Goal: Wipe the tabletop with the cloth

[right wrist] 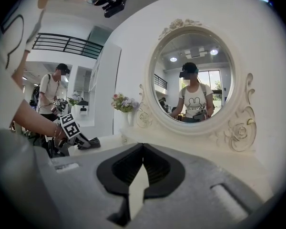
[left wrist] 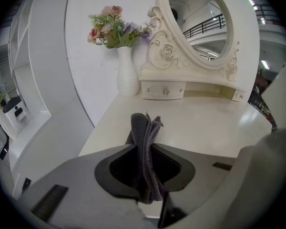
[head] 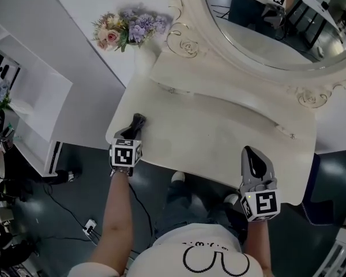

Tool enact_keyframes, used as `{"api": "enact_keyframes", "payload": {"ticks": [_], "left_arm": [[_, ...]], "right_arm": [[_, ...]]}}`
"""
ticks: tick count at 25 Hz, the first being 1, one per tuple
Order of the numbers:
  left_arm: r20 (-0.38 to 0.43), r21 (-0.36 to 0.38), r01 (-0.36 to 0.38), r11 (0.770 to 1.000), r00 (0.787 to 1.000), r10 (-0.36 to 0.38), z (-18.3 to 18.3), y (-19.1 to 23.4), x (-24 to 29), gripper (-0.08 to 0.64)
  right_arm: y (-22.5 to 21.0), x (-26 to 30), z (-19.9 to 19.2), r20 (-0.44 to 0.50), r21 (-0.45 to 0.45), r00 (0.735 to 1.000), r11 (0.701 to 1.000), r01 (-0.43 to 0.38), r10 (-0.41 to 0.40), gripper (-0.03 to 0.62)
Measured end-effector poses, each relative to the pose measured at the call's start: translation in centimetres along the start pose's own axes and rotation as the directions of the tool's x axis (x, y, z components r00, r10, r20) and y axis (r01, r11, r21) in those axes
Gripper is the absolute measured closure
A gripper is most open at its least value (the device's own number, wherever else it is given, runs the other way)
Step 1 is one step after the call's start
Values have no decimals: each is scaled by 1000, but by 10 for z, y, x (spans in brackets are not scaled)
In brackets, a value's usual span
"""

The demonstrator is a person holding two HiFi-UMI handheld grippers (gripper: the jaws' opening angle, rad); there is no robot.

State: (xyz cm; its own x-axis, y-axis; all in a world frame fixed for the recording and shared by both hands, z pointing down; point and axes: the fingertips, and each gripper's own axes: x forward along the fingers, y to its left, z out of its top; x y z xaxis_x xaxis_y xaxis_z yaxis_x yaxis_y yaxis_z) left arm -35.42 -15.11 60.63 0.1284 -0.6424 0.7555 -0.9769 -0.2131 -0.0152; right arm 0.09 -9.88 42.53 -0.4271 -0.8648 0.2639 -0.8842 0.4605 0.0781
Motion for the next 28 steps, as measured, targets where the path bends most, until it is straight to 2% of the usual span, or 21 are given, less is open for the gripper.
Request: {"api": "enact_keyframes", "payload": {"ticks": [15, 28], "left_arm": [[-32, 7, 53, 999, 998, -52, 0, -83, -3, 477], [-52, 6, 101, 995, 994, -101, 5, -165, -3, 477]], "right_arm": [[-42, -54, -9, 5, 3, 1000, 1000, 5, -5, 591], [-91, -103, -21, 12, 21, 999, 999, 46, -47, 591]]}}
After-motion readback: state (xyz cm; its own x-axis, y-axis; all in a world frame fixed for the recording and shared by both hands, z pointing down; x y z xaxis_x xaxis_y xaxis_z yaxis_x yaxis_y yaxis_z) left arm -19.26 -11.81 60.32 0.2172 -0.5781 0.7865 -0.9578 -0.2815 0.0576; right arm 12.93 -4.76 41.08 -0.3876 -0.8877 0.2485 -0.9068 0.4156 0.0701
